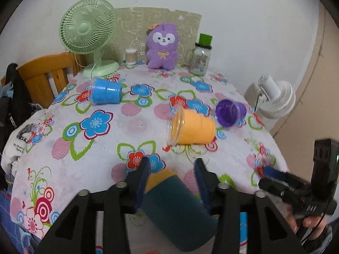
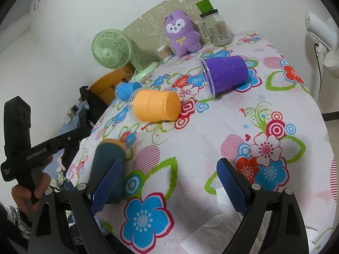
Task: Flip cup upside down
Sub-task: 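Grasp the teal cup with the left gripper while the right gripper releases it, then rotate the teal cup with the left gripper so its rim faces down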
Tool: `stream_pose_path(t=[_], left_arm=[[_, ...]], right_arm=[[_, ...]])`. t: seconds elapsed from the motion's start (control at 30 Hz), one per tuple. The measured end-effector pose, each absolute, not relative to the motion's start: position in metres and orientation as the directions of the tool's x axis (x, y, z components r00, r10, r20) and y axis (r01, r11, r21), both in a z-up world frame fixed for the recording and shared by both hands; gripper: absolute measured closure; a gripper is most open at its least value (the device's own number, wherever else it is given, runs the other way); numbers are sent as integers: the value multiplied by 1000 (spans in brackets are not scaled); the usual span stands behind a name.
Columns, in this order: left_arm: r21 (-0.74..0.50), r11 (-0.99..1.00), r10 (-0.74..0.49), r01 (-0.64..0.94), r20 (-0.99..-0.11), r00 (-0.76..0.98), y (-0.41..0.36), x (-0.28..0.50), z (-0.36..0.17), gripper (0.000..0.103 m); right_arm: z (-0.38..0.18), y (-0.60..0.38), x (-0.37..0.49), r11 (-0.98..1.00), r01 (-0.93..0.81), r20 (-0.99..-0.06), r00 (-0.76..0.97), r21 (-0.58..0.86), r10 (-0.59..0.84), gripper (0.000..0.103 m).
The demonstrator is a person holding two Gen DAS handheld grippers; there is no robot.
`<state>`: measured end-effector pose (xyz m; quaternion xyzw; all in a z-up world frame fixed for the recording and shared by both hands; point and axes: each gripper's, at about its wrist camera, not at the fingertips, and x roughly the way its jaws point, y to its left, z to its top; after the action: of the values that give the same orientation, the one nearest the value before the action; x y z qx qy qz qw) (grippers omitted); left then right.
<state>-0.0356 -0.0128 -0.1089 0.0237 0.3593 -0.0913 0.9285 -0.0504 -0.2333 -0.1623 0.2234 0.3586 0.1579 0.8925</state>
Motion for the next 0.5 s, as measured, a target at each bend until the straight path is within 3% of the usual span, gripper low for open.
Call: stream_pose_path(t=[0.03, 0.1, 0.5], left_arm=[[-11, 981, -150, 196, -682, 716, -14, -39, -113, 21], [-14, 979, -155, 201, -689, 708, -15, -46, -119, 5], [-130, 978, -200, 163, -805, 558, -33, -38, -165, 3]], right_arm=[[-163, -234, -51, 851, -120, -570, 693, 512, 441, 10], [-164, -234, -50, 851, -119, -571, 692, 512, 441, 10], [-175, -233, -49, 837, -114, -575, 676, 536, 460, 10]])
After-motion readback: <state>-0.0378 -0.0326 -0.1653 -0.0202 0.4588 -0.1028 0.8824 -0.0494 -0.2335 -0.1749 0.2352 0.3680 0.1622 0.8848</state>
